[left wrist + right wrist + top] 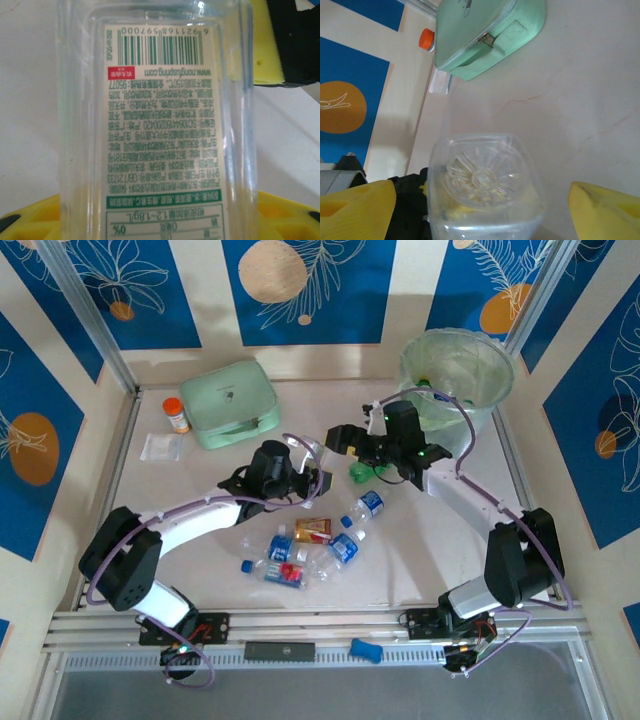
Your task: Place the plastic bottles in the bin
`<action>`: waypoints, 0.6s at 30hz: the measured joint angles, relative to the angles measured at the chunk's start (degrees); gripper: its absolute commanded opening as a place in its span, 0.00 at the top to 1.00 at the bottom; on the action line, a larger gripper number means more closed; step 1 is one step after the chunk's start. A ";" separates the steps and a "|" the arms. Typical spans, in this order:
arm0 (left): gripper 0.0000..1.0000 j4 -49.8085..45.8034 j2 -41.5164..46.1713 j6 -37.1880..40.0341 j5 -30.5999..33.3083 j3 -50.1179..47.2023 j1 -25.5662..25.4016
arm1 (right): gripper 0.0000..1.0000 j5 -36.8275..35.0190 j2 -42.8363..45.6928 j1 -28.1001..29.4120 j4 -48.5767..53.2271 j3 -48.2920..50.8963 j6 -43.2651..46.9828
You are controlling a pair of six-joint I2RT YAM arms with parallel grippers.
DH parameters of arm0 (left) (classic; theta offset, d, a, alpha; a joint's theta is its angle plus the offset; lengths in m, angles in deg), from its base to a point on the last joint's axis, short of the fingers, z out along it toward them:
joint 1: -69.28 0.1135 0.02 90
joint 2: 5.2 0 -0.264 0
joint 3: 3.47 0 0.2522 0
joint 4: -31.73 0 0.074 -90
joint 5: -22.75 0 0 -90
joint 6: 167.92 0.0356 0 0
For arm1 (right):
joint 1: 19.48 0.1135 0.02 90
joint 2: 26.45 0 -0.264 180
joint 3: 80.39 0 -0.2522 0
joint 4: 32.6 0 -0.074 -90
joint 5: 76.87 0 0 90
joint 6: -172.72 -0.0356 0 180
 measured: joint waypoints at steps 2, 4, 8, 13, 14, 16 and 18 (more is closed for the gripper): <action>0.48 0.11 0.20 -0.20 -0.04 -0.33 0.00 | 0.13 0.35 -0.92 0.42 -0.22 -0.66 -0.13; 0.48 0.31 0.48 -0.42 -0.15 -0.68 0.00 | 0.14 0.59 -1.60 0.79 -0.24 -0.87 -0.15; 0.48 1.03 1.20 -0.44 -0.17 -1.03 0.00 | 0.15 1.16 -2.95 1.20 -0.26 -1.01 -0.42; 0.48 1.46 1.46 -0.61 -0.17 -1.53 0.00 | 0.23 2.34 -4.15 1.60 -0.57 -1.25 -1.09; 0.47 1.51 1.46 -0.61 -0.20 -1.66 0.00 | 0.25 2.51 -4.42 1.70 -0.59 -1.44 -1.27; 0.47 1.55 1.49 -0.66 -0.17 -1.73 0.00 | 0.29 3.02 -4.96 1.84 -0.70 -1.84 -1.36; 0.46 1.60 1.53 -0.85 -0.20 -1.90 0.00 | 0.34 3.37 -5.09 2.01 -0.85 -1.88 -1.66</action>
